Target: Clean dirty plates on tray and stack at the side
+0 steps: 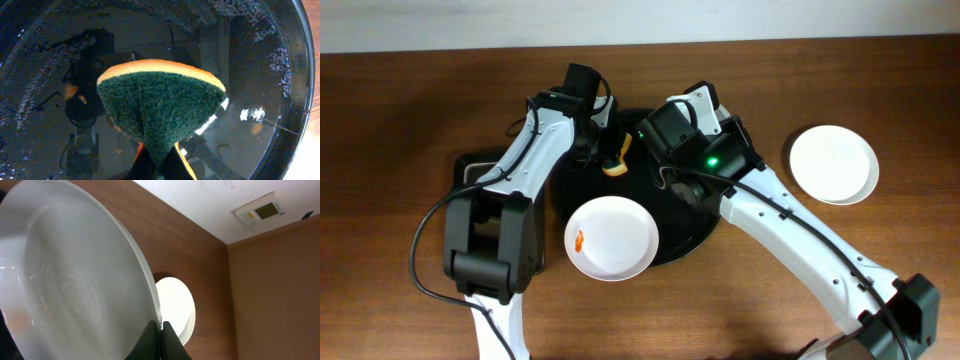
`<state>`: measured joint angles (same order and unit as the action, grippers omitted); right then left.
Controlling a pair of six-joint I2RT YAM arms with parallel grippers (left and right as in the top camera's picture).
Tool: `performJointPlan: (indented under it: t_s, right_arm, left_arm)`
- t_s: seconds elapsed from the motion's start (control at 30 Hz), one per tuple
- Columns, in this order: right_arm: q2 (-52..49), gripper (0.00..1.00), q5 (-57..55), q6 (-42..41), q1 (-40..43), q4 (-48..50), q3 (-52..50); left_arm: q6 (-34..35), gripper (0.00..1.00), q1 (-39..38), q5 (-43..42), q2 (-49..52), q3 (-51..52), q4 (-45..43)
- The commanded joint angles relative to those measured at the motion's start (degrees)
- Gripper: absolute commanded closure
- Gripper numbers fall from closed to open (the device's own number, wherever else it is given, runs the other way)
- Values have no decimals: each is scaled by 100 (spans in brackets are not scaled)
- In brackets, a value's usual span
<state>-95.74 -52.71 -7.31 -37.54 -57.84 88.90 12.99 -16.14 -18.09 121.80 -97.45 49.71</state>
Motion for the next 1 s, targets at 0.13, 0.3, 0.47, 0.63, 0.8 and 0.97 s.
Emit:
performJointPlan:
  t_s: [0.13, 0.3, 0.47, 0.63, 0.8, 0.97]
  right_arm:
    - [-13, 96, -223, -33, -33, 20, 90]
    - [70, 96, 780, -219, 367, -2, 125]
    - [483, 96, 4109, -540, 2505, -289, 151]
    - [157, 96, 6402, -544, 5554, -518, 127]
    - [-894, 96, 6730, -678, 7044, -278, 120]
    - [-1615, 51, 6710, -664, 7158, -17, 120]
  left_arm:
    - [-114, 99, 2, -127, 33, -96, -15]
    - [-114, 99, 2, -127, 17, -149, 22]
    - [-247, 99, 2, -122, -374, -179, 92]
    - [-374, 99, 2, -125, -612, -179, 210]
    - [-498, 99, -24, -122, -616, -179, 225]
    - [-498, 100, -24, -92, -804, -179, 348]
